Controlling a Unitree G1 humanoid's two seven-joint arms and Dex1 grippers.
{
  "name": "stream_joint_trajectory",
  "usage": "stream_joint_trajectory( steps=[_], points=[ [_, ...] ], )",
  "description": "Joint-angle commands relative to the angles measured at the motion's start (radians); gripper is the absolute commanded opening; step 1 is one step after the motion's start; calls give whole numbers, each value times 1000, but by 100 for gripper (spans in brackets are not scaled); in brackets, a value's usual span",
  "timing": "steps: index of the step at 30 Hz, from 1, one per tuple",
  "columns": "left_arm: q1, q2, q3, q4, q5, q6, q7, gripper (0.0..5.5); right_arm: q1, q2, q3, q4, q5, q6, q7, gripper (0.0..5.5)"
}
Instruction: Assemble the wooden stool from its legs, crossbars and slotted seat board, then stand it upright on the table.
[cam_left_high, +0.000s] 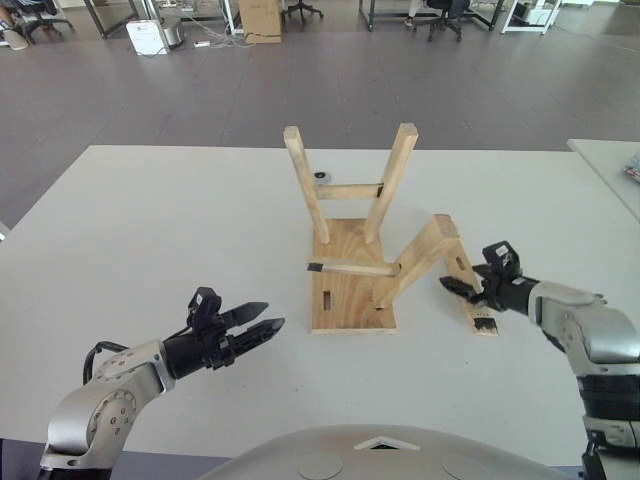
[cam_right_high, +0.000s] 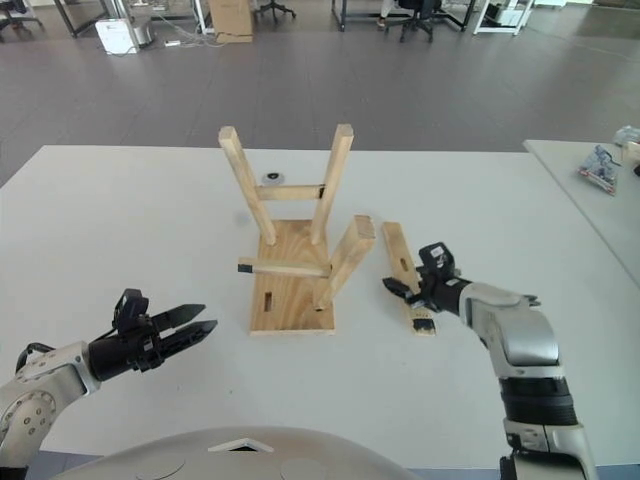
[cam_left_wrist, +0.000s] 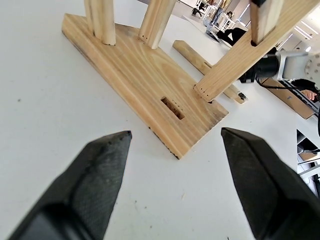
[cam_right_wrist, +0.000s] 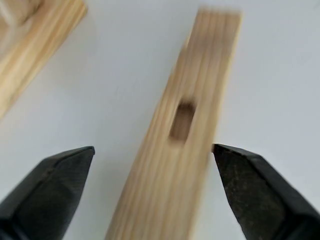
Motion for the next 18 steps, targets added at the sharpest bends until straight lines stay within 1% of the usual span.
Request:
stream_joint_trajectory(
  steps=[1, 5, 6, 7, 10, 13, 14, 16, 18],
  points=[
    [-35, -9, 12, -19, -4, 19, 52, 331, 67, 39, 19, -1, -33, 70, -87, 379],
    [-73, -40, 38, -7, -26, 52, 139, 331, 98, 27, 20, 33, -61, 30, -116, 296],
    [-81, -46, 42, -7, -29, 58, 154, 331, 98, 23, 19, 44, -66, 20, -117, 288],
    [-93, -51, 42, -7, -28, 64, 171, 331, 96, 23, 15, 61, -71, 6, -121, 265],
    [-135, -62, 50, -6, -26, 78, 219, 331, 82, 43, -11, 98, -69, -28, -144, 212],
    [-208, -51, 93, -7, -67, 82, 223, 331, 1, 66, -93, 133, -35, -126, -150, 207],
    [-249, -33, 116, -5, -100, 97, 216, 331, -50, 54, -128, 157, -25, -184, -141, 207],
    [-368, 20, 177, 16, -191, 137, 196, 331, -197, 26, -224, 192, 28, -278, -121, 207],
    [-530, 89, 247, 51, -319, 189, 191, 331, -367, -1, -306, 172, 137, -289, -78, 207]
  ],
)
